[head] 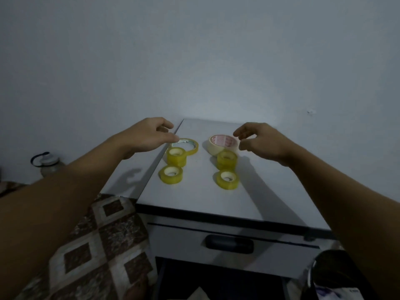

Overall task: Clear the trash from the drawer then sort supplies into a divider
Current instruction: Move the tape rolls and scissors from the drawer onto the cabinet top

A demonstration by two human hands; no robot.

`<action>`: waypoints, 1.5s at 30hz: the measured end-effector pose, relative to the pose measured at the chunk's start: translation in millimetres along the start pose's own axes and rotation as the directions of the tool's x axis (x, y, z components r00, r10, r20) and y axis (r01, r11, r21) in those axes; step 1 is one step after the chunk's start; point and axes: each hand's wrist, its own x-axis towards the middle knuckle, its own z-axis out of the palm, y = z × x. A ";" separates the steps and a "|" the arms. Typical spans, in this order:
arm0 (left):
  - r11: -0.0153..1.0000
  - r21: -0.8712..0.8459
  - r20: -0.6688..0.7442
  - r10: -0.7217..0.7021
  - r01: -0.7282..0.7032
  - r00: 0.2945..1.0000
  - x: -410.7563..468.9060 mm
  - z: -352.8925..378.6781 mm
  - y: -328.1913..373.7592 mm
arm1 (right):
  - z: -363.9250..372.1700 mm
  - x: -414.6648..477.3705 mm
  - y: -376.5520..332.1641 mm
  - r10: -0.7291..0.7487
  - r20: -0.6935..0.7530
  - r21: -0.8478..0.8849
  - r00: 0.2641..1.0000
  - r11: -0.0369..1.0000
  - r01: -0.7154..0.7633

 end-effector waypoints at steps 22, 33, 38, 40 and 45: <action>0.992 -0.122 0.057 0.024 -0.017 0.998 -218.1 101.1 -25.2 | 78.8 -229.0 20.2 0.109 -0.005 0.157 0.994 0.982 -0.107; 0.955 0.168 0.443 -0.296 0.245 0.846 -272.6 202.0 -112.0 | 204.0 -296.2 97.7 0.416 0.210 0.053 0.885 0.899 -0.435; 0.931 0.232 0.474 -0.362 0.282 0.803 -281.3 227.4 -130.3 | 227.9 -314.2 114.6 0.482 0.272 0.010 0.833 0.864 -0.503; 0.929 0.257 0.481 -0.363 0.267 0.798 -283.1 236.1 -134.0 | 232.9 -317.0 121.1 0.486 0.301 -0.020 0.820 0.863 -0.504; 0.908 0.353 0.518 -0.390 0.225 0.762 -290.6 248.5 -147.3 | 240.0 -319.0 133.5 0.496 0.260 -0.085 0.828 0.866 -0.492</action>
